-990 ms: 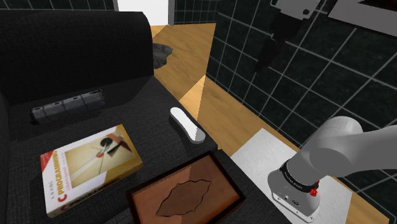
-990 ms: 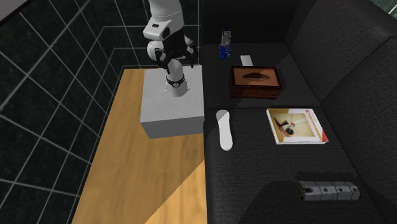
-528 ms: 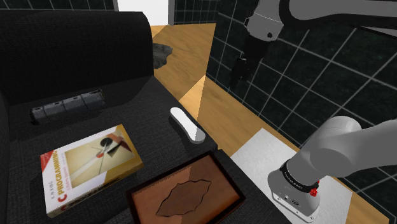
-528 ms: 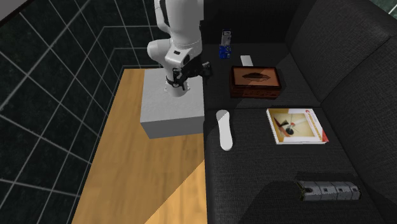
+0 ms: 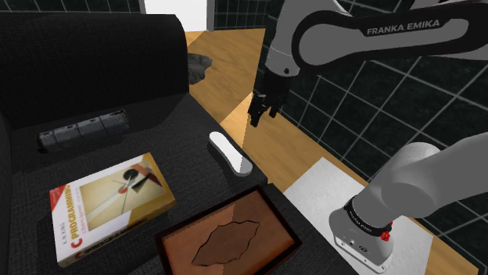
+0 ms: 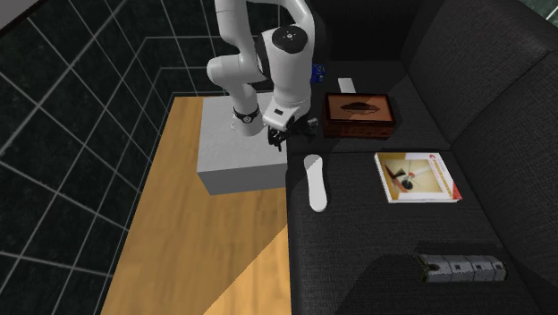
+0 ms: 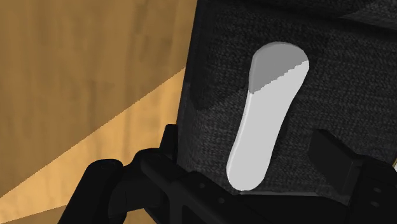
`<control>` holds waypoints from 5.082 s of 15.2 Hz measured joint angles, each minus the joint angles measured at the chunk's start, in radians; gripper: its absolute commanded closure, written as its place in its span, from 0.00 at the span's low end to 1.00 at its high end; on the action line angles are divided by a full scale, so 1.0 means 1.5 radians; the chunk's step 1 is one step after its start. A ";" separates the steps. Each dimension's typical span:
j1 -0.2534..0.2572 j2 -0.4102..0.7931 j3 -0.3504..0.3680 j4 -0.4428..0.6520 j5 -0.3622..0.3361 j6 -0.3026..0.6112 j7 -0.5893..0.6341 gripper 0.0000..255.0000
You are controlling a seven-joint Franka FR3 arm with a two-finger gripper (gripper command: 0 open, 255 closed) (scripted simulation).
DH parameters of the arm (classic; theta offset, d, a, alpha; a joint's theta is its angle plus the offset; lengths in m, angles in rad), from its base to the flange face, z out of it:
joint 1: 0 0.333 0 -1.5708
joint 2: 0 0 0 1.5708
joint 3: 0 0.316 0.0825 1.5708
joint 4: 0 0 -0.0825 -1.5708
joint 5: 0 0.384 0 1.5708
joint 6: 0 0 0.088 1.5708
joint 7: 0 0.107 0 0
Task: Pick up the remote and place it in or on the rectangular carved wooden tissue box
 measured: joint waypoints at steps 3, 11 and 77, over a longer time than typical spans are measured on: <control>0.000 0.071 0.032 0.003 -0.002 0.064 0.038 0.00; -0.002 0.254 0.089 0.055 -0.050 0.186 0.142 0.00; 0.030 0.107 0.109 0.191 -0.005 -0.080 0.205 1.00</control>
